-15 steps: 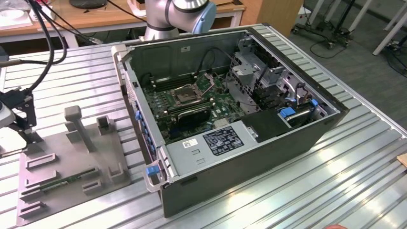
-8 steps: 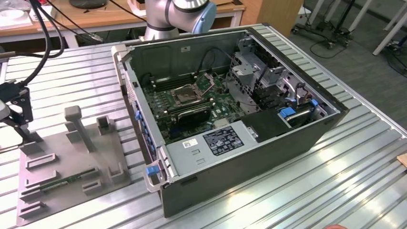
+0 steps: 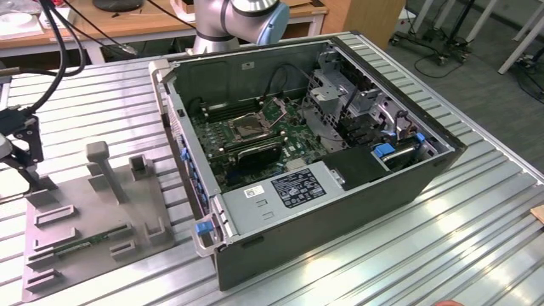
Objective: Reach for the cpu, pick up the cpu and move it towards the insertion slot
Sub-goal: 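Pick up the cpu and move it towards the insertion slot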
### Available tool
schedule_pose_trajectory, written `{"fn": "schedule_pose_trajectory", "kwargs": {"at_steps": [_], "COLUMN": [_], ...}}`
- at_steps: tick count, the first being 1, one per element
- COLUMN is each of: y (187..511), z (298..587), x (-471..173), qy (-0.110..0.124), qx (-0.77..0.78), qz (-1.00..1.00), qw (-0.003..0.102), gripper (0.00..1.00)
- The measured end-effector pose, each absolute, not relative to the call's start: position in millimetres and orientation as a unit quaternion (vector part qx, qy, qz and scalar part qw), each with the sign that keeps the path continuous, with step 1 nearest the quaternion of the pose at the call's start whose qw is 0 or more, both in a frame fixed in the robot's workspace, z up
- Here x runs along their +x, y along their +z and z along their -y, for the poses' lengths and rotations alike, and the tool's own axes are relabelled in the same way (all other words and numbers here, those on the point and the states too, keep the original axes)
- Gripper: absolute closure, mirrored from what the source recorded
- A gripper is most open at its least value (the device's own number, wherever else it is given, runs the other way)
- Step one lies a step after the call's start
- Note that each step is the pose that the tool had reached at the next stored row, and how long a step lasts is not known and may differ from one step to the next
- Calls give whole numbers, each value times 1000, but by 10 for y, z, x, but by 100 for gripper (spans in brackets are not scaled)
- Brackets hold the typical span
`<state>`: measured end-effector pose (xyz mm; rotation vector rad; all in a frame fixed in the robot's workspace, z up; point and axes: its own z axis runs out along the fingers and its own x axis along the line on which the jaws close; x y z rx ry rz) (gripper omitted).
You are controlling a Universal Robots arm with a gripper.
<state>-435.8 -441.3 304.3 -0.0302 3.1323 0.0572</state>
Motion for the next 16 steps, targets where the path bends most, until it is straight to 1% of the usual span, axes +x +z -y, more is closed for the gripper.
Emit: {"fn": "schedule_pose_trajectory", "kwargs": {"at_steps": [16], "y": [3315], "z": [4413], "x": [-4358], "qy": [19], "qx": [-10], "qz": [-1000], "qw": [5], "gripper": [46]}}
